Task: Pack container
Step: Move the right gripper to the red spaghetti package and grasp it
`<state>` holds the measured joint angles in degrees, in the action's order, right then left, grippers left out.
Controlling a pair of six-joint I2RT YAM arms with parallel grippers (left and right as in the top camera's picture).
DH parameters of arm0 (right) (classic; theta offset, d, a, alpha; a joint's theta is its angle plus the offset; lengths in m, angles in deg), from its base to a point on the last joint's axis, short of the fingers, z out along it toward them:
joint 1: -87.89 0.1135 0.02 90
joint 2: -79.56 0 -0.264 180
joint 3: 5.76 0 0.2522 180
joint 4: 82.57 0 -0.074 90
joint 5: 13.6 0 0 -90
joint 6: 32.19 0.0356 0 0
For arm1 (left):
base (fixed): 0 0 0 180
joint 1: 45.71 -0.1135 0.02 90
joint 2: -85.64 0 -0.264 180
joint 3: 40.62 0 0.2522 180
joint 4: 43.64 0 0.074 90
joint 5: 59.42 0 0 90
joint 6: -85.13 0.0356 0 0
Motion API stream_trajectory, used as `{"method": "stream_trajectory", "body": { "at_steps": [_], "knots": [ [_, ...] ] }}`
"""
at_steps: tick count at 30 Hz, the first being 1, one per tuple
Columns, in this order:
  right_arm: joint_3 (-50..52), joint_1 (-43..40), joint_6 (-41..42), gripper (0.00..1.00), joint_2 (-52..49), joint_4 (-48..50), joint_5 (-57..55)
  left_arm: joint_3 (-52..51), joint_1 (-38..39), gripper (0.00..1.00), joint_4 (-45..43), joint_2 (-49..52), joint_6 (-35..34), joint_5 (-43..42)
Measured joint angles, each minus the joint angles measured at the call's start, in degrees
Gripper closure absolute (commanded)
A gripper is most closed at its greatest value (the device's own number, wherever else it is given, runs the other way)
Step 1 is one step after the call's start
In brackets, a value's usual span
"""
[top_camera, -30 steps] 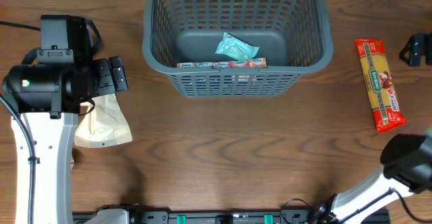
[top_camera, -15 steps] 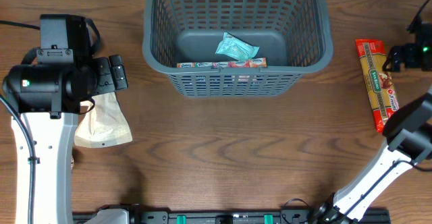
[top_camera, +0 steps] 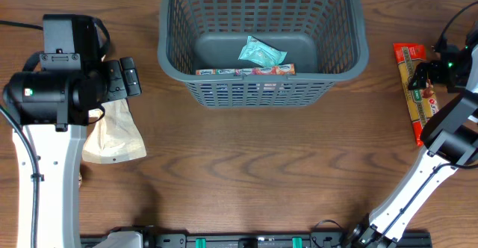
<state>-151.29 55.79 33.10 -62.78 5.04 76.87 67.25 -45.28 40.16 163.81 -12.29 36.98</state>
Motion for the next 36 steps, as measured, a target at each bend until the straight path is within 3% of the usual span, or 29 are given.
{"method": "stream_trajectory", "body": {
  "at_steps": [15,28,33,36],
  "knots": [
    [0.9,2.43,-4.15,0.01,-0.76,0.68,6.34,0.0,0.0,0.0,0.0,0.0,0.0,0.0],
    [7.28,2.73,-2.73,0.01,-0.87,6.58,-0.42,0.0,0.0,0.0,0.0,0.0,0.0,0.0],
    [11.28,2.71,-2.6,0.09,0.42,9.35,-1.33,0.0,0.0,0.0,0.0,0.0,0.0,0.0],
    [12.98,2.71,-2.67,0.26,1.29,9.75,-1.36,0.0,0.0,0.0,0.0,0.0,0.0,0.0]
  ]
}}
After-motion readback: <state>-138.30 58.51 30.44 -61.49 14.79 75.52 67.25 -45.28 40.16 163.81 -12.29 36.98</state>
